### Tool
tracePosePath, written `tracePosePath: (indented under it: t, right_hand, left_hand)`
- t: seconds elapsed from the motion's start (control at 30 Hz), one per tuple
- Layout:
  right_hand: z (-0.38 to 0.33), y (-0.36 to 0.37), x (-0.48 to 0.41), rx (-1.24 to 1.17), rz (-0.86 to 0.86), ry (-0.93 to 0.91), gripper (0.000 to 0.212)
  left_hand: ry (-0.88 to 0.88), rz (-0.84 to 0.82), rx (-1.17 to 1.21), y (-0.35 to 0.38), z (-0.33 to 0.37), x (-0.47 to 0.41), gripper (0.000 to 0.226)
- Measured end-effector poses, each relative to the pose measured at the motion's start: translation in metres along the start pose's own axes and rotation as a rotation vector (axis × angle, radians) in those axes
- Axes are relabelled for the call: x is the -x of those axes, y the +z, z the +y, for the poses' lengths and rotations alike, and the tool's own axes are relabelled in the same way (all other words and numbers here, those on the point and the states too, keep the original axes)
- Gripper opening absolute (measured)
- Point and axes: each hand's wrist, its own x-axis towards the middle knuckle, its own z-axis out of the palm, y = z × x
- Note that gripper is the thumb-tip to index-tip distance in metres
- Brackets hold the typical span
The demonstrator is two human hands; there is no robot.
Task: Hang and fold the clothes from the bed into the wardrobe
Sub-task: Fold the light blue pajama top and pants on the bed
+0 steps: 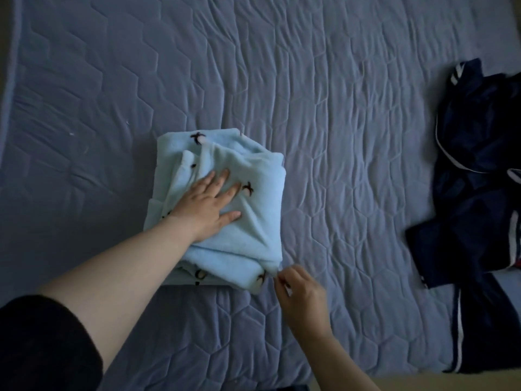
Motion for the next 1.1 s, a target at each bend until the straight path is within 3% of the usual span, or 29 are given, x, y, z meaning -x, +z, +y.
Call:
tracePosePath:
  t: [0.13,0.2,0.23,0.3,0.37,0.43,0.5,0.6,0.7,0.87,1.1]
  right_hand:
    - [-0.008,0.007,-0.019,0.037,-0.205,0.02,0.015]
    - [-0.006,0.006,-0.036,0.05,-0.334,0.075,0.012]
    - [-0.001,0.004,-0.041,0.014,-0.303,0.142,0.016]
    - [0.007,-0.004,-0.045,-0.17,-0.18,0.39,0.026]
    - [0.01,-0.007,-0.051,-0.387,-0.144,0.592,0.028]
    - [0.005,-0.003,-0.06,-0.508,-0.296,0.677,0.033]
    - [-0.004,0.007,-0.066,-0.647,-0.417,0.731,0.052]
    - [-0.014,0.021,-0.069,-0.871,-0.375,0.749,0.045]
    - [-0.014,0.032,-0.08,-0.941,-0.319,0.739,0.052]
    - [-0.014,0.038,-0.086,-0.901,-0.251,0.73,0.056]
    - [-0.046,-0.018,-0.077,-0.807,-0.214,0.63,0.038]
  left_hand:
    - [-0.014,0.072,0.006,0.005,0.007,-0.003,0.08]
    - [0.012,0.225,0.063,0.005,0.007,0.002,0.093]
    - [-0.01,0.313,0.098,0.007,0.007,0.007,0.1]
    - [-0.221,0.409,0.232,0.019,0.003,0.022,0.116]
    - [-0.537,0.342,0.54,0.028,-0.008,0.036,0.139]
    - [-0.731,0.24,0.825,0.031,-0.02,0.04,0.157]
    - [-0.791,0.177,0.924,0.03,-0.026,0.037,0.163]
    - [-0.807,0.151,0.991,0.028,-0.031,0.03,0.163]
    - [-0.8,0.155,1.067,0.031,-0.035,0.027,0.145]
    - [-0.683,0.141,1.203,0.033,-0.045,0.033,0.114]
    - [-0.596,0.301,1.293,0.01,-0.025,0.082,0.103]
